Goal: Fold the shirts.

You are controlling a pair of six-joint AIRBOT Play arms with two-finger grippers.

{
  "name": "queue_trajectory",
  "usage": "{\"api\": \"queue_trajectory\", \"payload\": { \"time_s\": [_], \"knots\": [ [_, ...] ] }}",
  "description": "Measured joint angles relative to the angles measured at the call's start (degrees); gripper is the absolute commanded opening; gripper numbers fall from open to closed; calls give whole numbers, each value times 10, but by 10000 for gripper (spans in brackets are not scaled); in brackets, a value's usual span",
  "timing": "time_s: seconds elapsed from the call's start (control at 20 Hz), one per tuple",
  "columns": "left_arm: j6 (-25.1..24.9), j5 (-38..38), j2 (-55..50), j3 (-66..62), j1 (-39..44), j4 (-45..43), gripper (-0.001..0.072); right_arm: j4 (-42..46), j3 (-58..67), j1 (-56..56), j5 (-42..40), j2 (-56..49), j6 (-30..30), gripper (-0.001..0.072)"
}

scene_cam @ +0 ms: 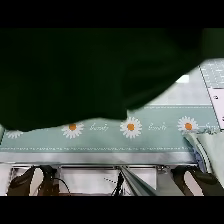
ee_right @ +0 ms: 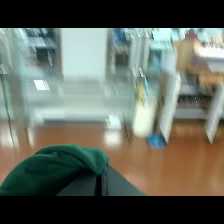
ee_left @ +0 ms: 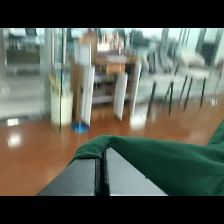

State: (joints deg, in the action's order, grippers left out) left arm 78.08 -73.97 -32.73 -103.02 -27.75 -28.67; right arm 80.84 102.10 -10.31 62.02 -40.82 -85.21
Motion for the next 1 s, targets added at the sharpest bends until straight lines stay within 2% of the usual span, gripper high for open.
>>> {"api": "queue_trajectory", "payload": {
  "time_s": [0.25,0.45,0.7,1.0],
  "knots": [
    [17,-99,-3,14,-2,-22,20,30,-1,3,238,-31,-7,31],
    [28,-170,-3,109,-3,-37,20,34,-4,28,357,-100,-1,31],
    [24,-181,-2,323,6,-42,20,13,-62,74,406,-217,2,31],
    [-48,-107,-30,568,36,-42,21,-13,-111,118,397,-391,14,31]
  ]
}}
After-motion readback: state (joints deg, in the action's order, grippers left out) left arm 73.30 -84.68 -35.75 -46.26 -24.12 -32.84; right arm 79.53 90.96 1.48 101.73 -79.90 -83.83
